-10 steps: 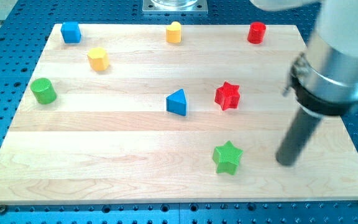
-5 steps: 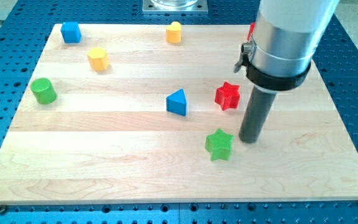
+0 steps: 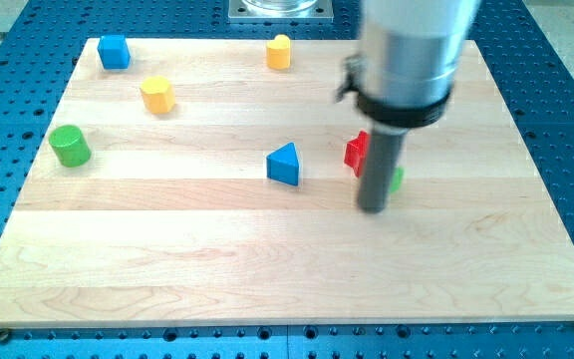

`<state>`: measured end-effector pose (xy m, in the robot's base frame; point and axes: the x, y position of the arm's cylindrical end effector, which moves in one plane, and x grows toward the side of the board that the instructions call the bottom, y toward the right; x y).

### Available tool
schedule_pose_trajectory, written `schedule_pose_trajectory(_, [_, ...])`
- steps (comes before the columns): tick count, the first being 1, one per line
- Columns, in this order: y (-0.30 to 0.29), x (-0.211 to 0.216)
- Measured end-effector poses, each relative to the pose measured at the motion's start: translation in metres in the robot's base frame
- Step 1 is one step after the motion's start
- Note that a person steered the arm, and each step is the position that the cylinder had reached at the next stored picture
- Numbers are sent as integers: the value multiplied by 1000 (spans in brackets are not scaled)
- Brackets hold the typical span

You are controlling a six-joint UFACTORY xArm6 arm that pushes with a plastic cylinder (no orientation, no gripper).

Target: Push the green star into the red star

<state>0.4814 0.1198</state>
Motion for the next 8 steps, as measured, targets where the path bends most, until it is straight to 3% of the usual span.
schedule_pose_trajectory(1, [16,-21])
schedule_pose_trajectory(3, [12,-21])
schedule_pose_trajectory(5, [-13,25])
schedule_pose_trajectory(6, [8,-13])
schedule_pose_trajectory(7, [27,-21])
schedule_pose_trajectory(8, [93,-41])
